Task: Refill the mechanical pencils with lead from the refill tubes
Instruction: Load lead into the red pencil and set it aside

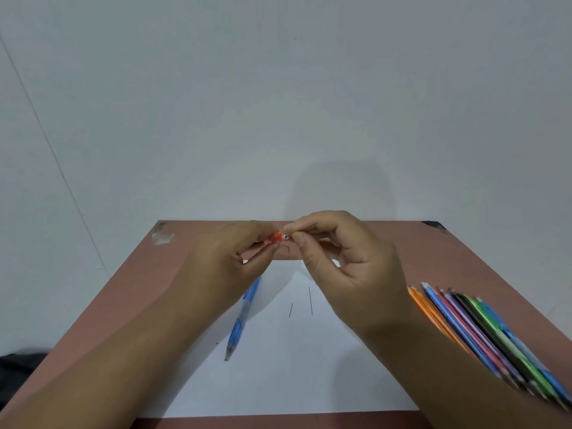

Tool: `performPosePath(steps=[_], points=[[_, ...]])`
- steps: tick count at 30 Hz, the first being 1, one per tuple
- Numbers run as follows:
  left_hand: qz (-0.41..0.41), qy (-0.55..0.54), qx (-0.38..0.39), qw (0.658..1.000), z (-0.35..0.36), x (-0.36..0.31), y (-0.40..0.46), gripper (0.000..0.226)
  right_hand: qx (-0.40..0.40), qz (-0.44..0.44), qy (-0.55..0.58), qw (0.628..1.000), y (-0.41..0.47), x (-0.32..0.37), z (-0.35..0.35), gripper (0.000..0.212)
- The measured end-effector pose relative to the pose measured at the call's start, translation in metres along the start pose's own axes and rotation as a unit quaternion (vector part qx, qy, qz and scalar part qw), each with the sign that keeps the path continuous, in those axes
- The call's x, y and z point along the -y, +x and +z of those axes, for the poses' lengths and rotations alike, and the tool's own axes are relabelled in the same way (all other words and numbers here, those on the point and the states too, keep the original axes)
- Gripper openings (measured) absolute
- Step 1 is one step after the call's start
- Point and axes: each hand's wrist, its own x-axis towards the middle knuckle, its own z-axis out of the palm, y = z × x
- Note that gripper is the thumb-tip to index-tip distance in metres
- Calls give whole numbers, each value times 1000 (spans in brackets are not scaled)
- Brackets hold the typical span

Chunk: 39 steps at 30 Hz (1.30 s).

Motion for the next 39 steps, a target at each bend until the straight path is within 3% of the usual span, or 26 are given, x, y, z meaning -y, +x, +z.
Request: performPosePath(steps=[19,28,33,39], points=[[13,-6,-5,1000,1,2,0,26,-21,-77,-97,992,2,-10,2,11],[11,-11,-3,1000,2,2,0,19,-33,-37,-144,988,3,-17,-1,24],[-40,-21,-1,999,2,3,-1,19,-4,75,-230,970,11,-21,-16,16],[-79,-25,29,996,1,6,-1,15,184,246,-337,890,16,-32,-33,19]])
